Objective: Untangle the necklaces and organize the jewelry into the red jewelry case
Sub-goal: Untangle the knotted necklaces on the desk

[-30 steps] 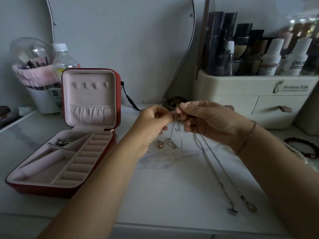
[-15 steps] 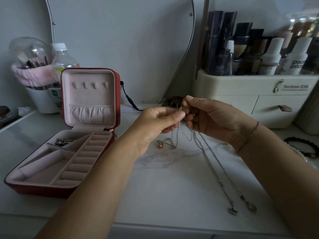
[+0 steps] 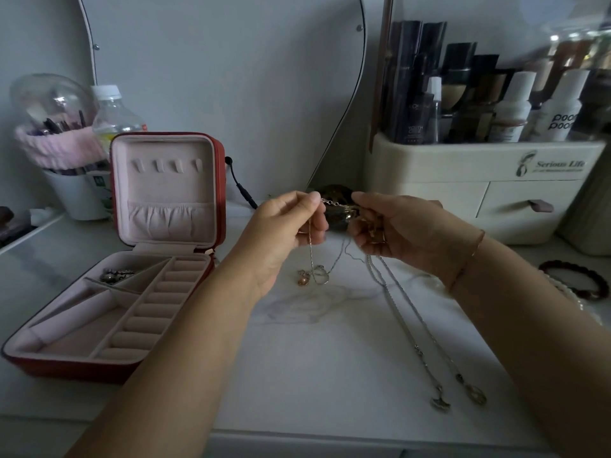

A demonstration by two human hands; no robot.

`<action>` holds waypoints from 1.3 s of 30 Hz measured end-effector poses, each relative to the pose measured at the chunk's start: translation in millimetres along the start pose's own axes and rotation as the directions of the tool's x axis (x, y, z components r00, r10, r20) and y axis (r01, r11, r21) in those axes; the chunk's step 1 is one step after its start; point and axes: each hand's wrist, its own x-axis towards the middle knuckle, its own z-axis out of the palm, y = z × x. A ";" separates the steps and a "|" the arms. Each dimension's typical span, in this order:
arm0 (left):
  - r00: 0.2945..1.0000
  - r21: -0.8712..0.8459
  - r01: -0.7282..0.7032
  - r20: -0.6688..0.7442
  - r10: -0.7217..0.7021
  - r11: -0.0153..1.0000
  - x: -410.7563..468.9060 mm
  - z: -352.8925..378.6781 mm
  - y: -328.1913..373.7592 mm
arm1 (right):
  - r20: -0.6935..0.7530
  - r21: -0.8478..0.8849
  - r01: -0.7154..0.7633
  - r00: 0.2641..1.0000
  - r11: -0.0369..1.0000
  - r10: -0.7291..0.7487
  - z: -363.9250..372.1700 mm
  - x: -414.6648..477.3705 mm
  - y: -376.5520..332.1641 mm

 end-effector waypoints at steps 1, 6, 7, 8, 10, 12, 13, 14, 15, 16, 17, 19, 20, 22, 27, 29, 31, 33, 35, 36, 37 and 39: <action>1.000 -0.027 0.000 0.005 0.001 1.000 -0.2 0.7 0.7 | 0.002 -0.032 0.000 1.000 0.999 0.000 -0.2 -0.4 0.2; 1.000 -0.125 0.027 -0.013 -0.028 0.992 0.8 -1.1 2.2 | 0.165 -0.041 0.039 0.986 0.998 -0.032 0.4 -3.6 0.0; 1.000 -0.133 0.025 -0.010 -0.027 0.991 1.2 -2.3 2.3 | 0.187 -0.005 0.048 0.981 0.999 -0.046 0.5 -3.9 -0.4; 1.000 -0.131 0.016 -0.010 -0.017 0.991 1.6 -3.3 2.1 | 0.197 0.030 0.054 0.979 0.998 -0.059 0.2 -3.9 -0.9; 1.000 -0.071 -0.006 -0.022 0.004 0.997 2.1 -4.4 0.3 | 0.201 0.053 0.063 0.977 0.997 -0.072 -0.6 -3.3 -1.1; 0.999 0.045 -0.006 -0.045 0.008 0.999 2.0 -4.7 -1.8 | 0.196 0.037 0.078 0.977 0.996 -0.084 -0.9 -2.6 -0.5; 0.998 0.092 -0.002 -0.062 0.008 0.996 1.9 -4.8 -2.9 | 0.191 0.034 0.089 0.977 0.995 -0.094 -0.8 -2.4 -0.1; 0.997 0.123 -0.004 -0.076 0.013 0.992 1.8 -5.1 -3.6 | 0.184 0.033 0.101 0.977 0.994 -0.106 -0.8 -2.2 0.1; 0.996 0.143 -0.008 -0.085 0.020 0.990 1.9 -5.5 -4.3 | 0.177 0.034 0.113 0.977 0.993 -0.118 -0.8 -2.2 0.0; 0.996 0.163 -0.011 -0.091 0.026 0.987 2.0 -5.8 -4.3 | 0.170 0.032 0.125 0.977 0.992 -0.129 -1.0 -2.1 -0.3; 0.995 0.191 -0.013 -0.098 0.033 0.982 2.2 -6.0 -4.9 | 0.163 0.029 0.136 0.977 0.990 -0.139 -1.2 -2.0 -0.3; 0.993 0.246 -0.018 -0.111 0.047 0.969 2.3 -5.9 -6.6 | 0.146 0.019 0.151 0.977 0.988 -0.153 -2.0 -1.3 -0.1; 0.992 0.262 -0.021 -0.114 0.052 0.965 1.8 -5.9 -6.9 | 0.134 0.013 0.157 0.978 0.987 -0.158 -2.5 -0.8 0.1; 0.993 0.303 -0.018 -0.106 0.052 0.953 0.9 -6.7 -8.2 | 0.107 0.002 0.168 0.980 0.986 -0.168 -3.2 0.1 0.5; 0.992 0.332 -0.035 -0.103 0.073 0.943 0.6 -6.4 -7.0 | 0.047 0.029 0.180 0.982 0.983 -0.182 -6.3 1.1 -0.7; 0.987 0.306 -0.064 -0.122 0.106 0.950 1.5 -6.0 -3.4 | 0.031 0.038 0.184 0.982 0.982 -0.185 -8.0 1.3 -1.2; 0.983 0.265 -0.070 -0.143 0.111 0.962 2.9 -7.5 -1.9 | 0.014 0.028 0.185 0.983 0.982 -0.185 -9.5 1.4 -1.3; 0.976 0.174 -0.085 -0.185 0.118 0.981 5.9 -10.4 -1.9 | 0.005 0.020 0.185 0.983 0.983 -0.185 -10.1 1.1 -1.6; 0.963 0.110 -0.096 -0.240 0.120 0.989 8.9 -11.9 -2.8 | 0.008 0.033 0.184 0.983 0.982 -0.185 -9.7 0.5 -2.7; 0.957 0.099 -0.093 -0.267 0.116 0.991 9.9 -11.9 -3.3 | 0.012 0.059 0.176 0.984 0.983 -0.177 -9.1 0.2 -3.8; 0.952 0.095 -0.088 -0.287 0.111 0.992 10.9 -12.0 -3.9 | 0.018 0.099 0.163 0.986 0.982 -0.166 -9.0 0.0 -5.0; 0.951 0.059 -0.065 -0.298 0.079 0.996 11.6 -11.5 -3.4 | 0.021 0.186 0.142 0.989 0.972 -0.148 -10.0 -1.5 -8.2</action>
